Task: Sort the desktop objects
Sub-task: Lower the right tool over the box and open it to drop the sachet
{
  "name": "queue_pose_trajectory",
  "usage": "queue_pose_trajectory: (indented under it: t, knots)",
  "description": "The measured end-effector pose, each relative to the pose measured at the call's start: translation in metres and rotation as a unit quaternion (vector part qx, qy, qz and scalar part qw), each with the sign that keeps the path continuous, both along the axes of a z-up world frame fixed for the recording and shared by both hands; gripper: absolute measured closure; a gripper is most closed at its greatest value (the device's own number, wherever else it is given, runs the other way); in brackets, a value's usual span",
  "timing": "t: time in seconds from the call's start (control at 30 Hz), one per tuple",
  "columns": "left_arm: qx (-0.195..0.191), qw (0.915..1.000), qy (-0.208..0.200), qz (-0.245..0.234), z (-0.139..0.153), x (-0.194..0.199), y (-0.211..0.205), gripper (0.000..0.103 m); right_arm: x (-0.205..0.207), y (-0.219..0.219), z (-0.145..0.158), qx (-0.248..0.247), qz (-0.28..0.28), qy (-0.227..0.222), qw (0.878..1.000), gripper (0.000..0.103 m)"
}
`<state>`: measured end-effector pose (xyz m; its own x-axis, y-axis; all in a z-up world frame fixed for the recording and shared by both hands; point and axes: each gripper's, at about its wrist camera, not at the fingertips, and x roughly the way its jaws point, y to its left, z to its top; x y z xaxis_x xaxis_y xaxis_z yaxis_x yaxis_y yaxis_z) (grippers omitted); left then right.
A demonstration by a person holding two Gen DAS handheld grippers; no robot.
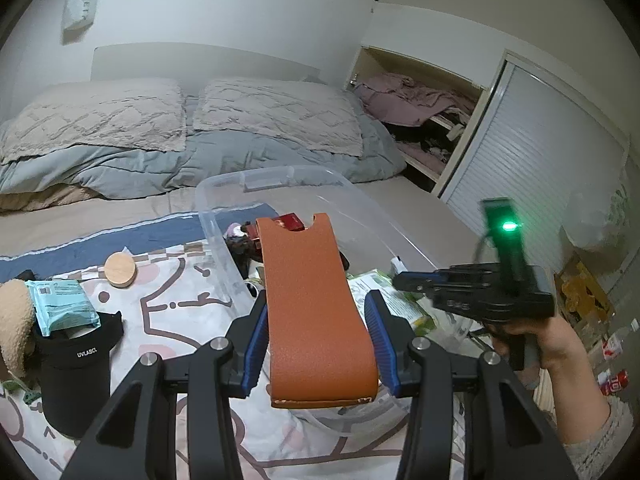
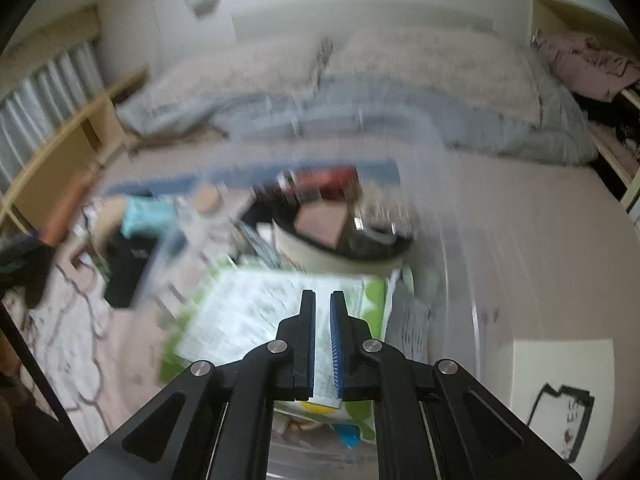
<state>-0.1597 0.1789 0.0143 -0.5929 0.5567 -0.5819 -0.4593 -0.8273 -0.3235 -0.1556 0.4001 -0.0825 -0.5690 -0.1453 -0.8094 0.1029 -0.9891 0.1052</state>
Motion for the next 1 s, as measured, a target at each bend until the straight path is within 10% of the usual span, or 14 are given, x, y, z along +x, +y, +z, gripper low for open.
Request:
queue_pose_trajectory:
  t: [0.17, 0.3, 1.0]
  knots:
    - [-0.002, 1.0000, -0.001, 0.000, -0.002, -0.001, -0.001, 0.057, 0.000, 0.027, -0.013, 0.068, -0.068, -0.027, 0.995, 0.095]
    - [0.001, 1.0000, -0.006, 0.005, -0.004, -0.006, -0.003, 0.057, 0.011, 0.048, -0.001, 0.022, -0.090, -0.006, 0.996, 0.095]
    - [-0.001, 1.0000, -0.009, 0.000, -0.005, -0.004, 0.002, 0.057, 0.021, 0.033, 0.006, 0.051, -0.050, -0.041, 0.997, 0.095]
